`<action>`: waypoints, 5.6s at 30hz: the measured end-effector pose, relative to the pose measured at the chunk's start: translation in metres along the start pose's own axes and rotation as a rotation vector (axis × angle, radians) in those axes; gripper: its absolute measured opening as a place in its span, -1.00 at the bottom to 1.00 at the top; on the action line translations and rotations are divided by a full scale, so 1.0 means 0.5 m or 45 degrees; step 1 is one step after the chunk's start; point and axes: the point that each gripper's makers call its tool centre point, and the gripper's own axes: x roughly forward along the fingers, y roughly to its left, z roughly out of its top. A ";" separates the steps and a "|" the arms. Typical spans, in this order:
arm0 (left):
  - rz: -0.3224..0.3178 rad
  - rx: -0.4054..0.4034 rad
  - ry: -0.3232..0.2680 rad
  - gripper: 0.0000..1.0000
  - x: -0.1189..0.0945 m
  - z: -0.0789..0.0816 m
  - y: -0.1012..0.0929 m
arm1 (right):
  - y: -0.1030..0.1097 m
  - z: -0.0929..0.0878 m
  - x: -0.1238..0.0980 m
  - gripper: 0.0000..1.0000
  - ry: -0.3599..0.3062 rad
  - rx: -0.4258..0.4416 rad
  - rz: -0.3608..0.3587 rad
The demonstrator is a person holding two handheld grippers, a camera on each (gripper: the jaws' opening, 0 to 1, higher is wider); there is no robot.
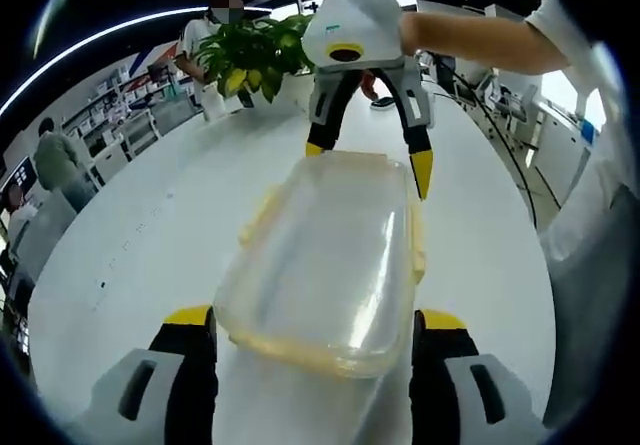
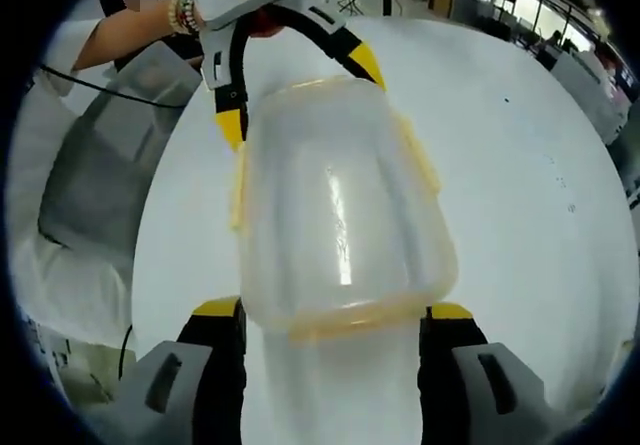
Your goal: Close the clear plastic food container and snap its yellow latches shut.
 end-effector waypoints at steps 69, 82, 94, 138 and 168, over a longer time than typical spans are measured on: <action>-0.036 0.022 0.065 0.43 -0.183 -0.189 0.107 | 0.038 0.250 0.129 0.31 0.062 0.056 -0.064; 0.032 0.097 0.045 0.47 -0.151 -0.182 0.172 | -0.027 0.270 0.131 0.33 -0.029 0.079 -0.182; 0.102 0.129 0.024 0.49 -0.133 -0.179 0.210 | -0.075 0.278 0.131 0.35 -0.055 0.041 -0.307; 0.298 -0.193 -0.328 0.97 -0.297 -0.117 0.176 | -0.018 0.295 0.011 0.71 -0.474 0.344 -0.521; 0.439 -0.731 -0.829 0.98 -0.581 -0.144 0.064 | 0.183 0.237 -0.066 0.99 -0.724 0.602 -0.776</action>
